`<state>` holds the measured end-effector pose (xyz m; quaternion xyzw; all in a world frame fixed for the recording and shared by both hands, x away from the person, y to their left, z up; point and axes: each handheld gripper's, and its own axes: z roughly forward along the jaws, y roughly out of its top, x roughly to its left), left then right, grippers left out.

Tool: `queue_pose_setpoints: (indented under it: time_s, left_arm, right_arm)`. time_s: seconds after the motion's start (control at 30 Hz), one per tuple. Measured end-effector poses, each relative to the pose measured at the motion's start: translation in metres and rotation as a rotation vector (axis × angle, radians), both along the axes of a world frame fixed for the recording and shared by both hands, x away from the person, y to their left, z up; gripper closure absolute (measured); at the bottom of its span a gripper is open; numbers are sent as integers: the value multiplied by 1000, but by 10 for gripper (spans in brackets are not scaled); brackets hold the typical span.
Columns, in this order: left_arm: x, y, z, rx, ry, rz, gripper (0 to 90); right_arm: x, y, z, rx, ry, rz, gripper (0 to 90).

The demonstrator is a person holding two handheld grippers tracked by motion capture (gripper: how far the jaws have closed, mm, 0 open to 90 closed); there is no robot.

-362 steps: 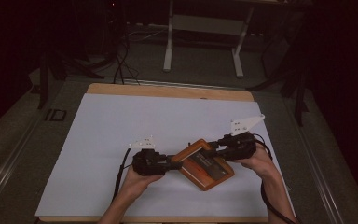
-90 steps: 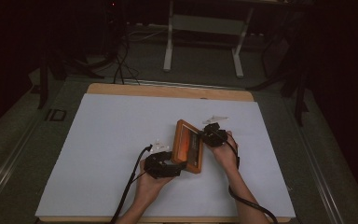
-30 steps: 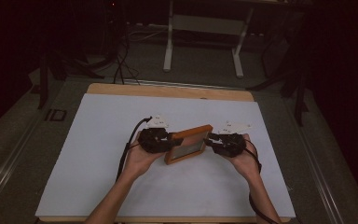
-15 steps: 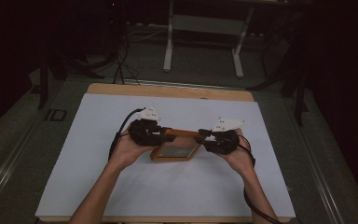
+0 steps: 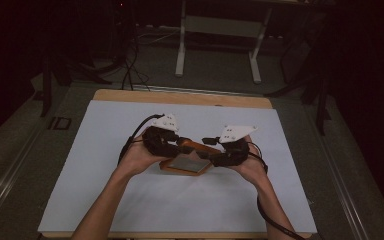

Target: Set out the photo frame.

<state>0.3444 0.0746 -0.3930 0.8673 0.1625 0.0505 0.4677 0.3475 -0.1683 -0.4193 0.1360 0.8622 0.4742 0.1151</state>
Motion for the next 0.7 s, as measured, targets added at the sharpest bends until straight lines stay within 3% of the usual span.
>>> queue_pose_setpoints:
  time_s: [0.23,0.33,0.5,0.57,0.7]
  left_arm:
    - [1,-13,3,7,-12,-37,672]
    - [4,-12,3,-24,3,-22,626]
    - [5,-15,1,-30,13,-14,583]
    - [6,-15,-1,-39,21,-18,508]
    - [7,-6,-4,-102,24,-4,463]
  right_arm:
    - [-2,1,0,-16,-13,38,536]
    - [-3,-5,1,-15,-18,53,624]
    - [-9,-6,1,-43,-60,58,653]
    - [-10,-6,1,-50,-70,57,662]
    - [-12,-8,1,-53,-83,51,674]
